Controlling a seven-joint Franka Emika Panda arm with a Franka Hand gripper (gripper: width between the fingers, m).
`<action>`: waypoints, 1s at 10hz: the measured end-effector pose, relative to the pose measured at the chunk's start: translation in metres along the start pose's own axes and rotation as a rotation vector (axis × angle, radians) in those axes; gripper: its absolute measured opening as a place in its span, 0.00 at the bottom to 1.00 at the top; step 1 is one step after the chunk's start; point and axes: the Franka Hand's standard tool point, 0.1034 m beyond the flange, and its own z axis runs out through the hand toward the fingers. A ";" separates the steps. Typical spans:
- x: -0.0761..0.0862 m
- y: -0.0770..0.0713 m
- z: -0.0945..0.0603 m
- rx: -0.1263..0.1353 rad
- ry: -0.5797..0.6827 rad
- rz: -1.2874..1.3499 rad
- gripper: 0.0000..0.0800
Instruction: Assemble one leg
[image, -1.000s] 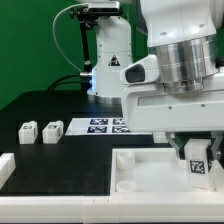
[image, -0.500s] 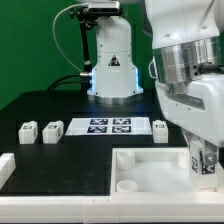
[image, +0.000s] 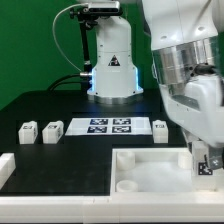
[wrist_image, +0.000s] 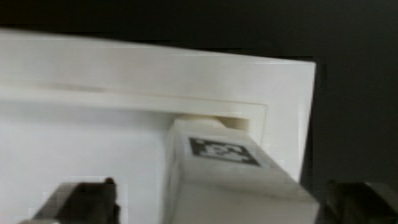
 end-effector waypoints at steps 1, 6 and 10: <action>0.000 -0.003 -0.002 -0.003 0.006 -0.254 0.79; -0.005 -0.004 -0.004 -0.125 -0.005 -1.102 0.81; -0.006 -0.007 -0.003 -0.155 -0.011 -1.374 0.64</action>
Offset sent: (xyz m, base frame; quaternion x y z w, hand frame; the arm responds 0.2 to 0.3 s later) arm 0.0000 0.0000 0.0000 0.0000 0.0000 -0.3523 0.9359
